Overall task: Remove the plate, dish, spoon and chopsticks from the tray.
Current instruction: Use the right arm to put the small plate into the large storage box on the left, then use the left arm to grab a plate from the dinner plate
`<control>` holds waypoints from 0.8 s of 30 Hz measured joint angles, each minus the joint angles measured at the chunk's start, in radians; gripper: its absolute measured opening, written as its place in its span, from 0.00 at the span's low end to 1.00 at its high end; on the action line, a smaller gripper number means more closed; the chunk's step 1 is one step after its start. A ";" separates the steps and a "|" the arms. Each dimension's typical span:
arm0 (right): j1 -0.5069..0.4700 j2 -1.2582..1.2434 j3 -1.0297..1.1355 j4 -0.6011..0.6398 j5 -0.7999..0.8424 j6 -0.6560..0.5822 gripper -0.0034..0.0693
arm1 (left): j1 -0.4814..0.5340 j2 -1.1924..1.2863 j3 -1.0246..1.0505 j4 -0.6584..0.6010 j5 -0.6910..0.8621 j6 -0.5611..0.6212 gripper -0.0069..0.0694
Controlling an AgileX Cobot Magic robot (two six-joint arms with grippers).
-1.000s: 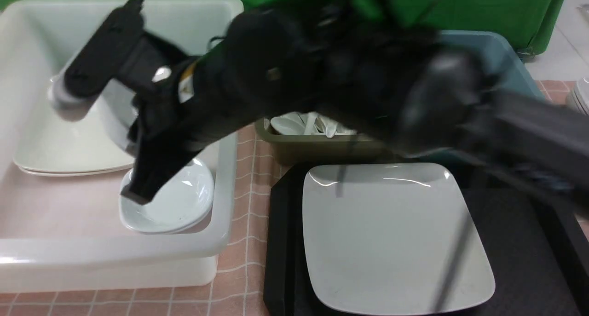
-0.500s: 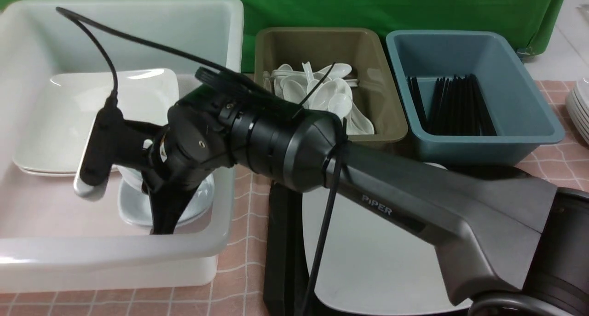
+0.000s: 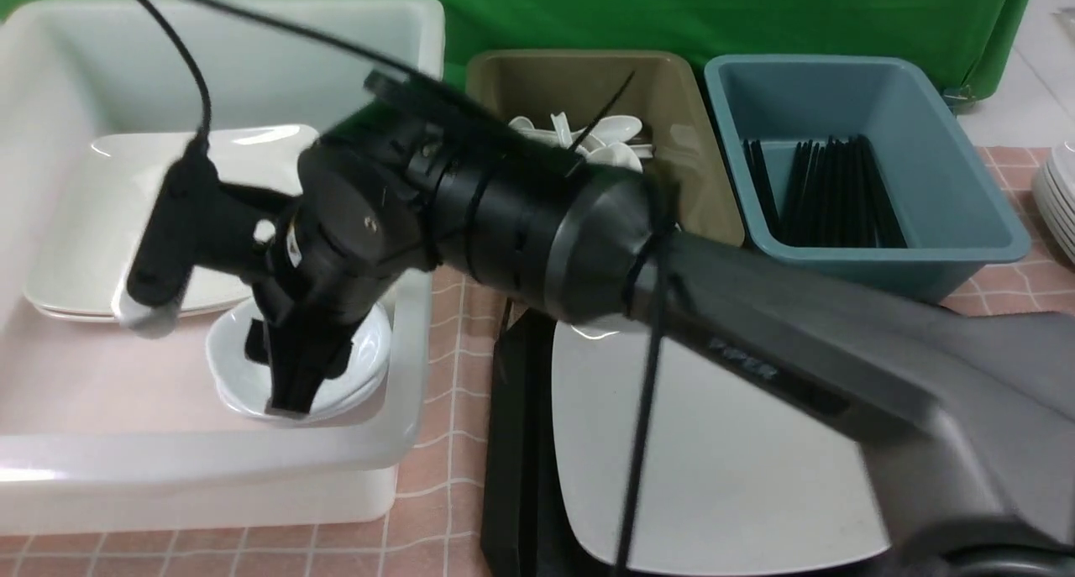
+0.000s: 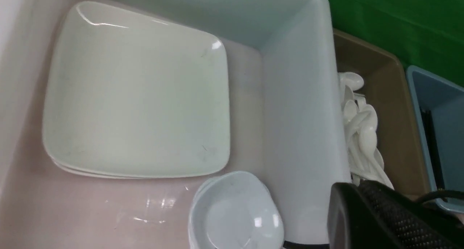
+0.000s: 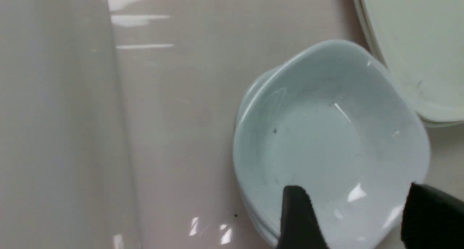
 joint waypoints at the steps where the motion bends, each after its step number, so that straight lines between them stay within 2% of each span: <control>1: 0.007 -0.046 0.000 0.001 0.031 0.006 0.66 | -0.030 0.000 0.000 0.019 0.000 0.009 0.10; 4: 0.010 -0.115 0.000 0.003 0.100 0.035 0.65 | -0.060 0.000 0.000 0.047 0.000 0.011 0.10; 7: 0.010 -0.237 0.000 -0.010 0.255 0.101 0.55 | -0.069 0.000 0.000 0.039 0.000 0.008 0.10; 10: 0.010 -0.353 0.004 -0.064 0.371 0.158 0.34 | -0.070 0.000 0.000 0.006 0.000 0.007 0.10; 14: -0.007 -0.537 0.013 -0.149 0.371 0.270 0.09 | -0.113 0.000 0.000 0.003 0.000 0.007 0.10; 20: -0.112 -0.800 0.144 -0.169 0.371 0.408 0.09 | -0.273 0.000 0.000 0.028 0.000 0.007 0.10; 23: -0.236 -1.047 0.422 -0.174 0.371 0.501 0.09 | -0.468 0.000 0.000 0.087 -0.001 -0.017 0.10; 24: -0.242 -1.047 0.438 -0.174 0.371 0.506 0.09 | -0.492 0.000 0.000 0.091 -0.001 -0.024 0.10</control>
